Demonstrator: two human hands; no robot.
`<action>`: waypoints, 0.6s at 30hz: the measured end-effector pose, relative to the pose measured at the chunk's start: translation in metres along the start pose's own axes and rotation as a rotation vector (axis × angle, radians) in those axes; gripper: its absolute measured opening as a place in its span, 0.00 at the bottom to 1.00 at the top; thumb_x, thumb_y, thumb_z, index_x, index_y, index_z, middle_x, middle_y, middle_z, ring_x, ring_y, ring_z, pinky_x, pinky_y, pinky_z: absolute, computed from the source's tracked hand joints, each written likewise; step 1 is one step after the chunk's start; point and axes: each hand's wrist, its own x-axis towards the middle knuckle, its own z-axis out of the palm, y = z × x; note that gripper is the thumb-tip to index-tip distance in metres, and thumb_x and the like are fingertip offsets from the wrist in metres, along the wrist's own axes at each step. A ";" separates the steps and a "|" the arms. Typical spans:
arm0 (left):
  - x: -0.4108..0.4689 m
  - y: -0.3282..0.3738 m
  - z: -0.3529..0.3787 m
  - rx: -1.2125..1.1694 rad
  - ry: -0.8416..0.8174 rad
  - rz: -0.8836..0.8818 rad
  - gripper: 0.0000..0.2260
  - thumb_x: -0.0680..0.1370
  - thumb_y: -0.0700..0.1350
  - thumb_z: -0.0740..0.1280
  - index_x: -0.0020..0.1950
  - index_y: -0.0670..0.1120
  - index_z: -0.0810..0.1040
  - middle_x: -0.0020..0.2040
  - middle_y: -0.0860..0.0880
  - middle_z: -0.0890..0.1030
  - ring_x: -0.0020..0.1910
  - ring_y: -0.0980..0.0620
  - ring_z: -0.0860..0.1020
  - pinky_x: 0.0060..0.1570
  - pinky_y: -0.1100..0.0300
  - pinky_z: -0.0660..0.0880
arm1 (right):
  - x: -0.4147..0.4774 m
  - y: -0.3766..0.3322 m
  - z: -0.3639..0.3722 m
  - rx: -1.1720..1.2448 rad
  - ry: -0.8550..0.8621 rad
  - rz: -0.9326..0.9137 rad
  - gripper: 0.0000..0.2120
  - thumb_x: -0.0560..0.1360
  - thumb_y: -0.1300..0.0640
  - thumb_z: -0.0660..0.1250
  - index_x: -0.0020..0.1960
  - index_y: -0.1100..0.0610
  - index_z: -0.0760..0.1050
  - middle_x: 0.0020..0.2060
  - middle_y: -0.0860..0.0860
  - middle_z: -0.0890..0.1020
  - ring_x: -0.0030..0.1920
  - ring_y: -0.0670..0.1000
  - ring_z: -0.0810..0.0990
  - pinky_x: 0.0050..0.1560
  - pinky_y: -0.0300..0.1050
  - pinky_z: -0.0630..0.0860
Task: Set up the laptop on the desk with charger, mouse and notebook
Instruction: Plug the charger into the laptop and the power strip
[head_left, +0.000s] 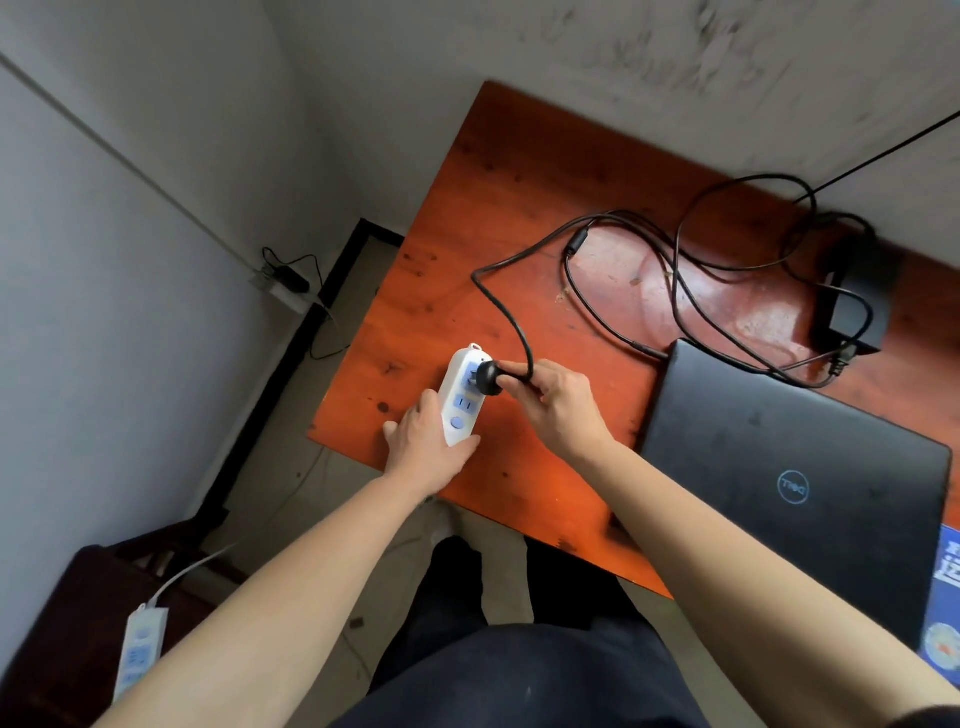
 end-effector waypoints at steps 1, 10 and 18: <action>0.000 0.000 0.000 0.001 0.007 0.003 0.24 0.70 0.62 0.71 0.51 0.50 0.62 0.49 0.50 0.78 0.51 0.44 0.77 0.50 0.49 0.62 | 0.003 -0.005 0.003 -0.045 -0.030 -0.034 0.08 0.79 0.60 0.69 0.54 0.63 0.83 0.37 0.57 0.80 0.37 0.57 0.77 0.40 0.48 0.74; 0.001 0.000 0.002 -0.011 0.001 0.005 0.25 0.70 0.62 0.71 0.51 0.51 0.60 0.47 0.52 0.75 0.51 0.44 0.77 0.50 0.50 0.61 | 0.009 -0.004 0.007 -0.101 -0.087 -0.105 0.10 0.80 0.58 0.68 0.55 0.64 0.83 0.35 0.59 0.78 0.36 0.58 0.75 0.38 0.56 0.74; 0.008 -0.002 0.000 -0.024 -0.062 -0.019 0.24 0.69 0.63 0.70 0.52 0.52 0.62 0.48 0.52 0.76 0.52 0.46 0.77 0.54 0.48 0.63 | 0.018 -0.009 0.008 -0.435 -0.159 -0.174 0.16 0.83 0.48 0.60 0.57 0.59 0.79 0.41 0.53 0.76 0.41 0.55 0.75 0.36 0.53 0.73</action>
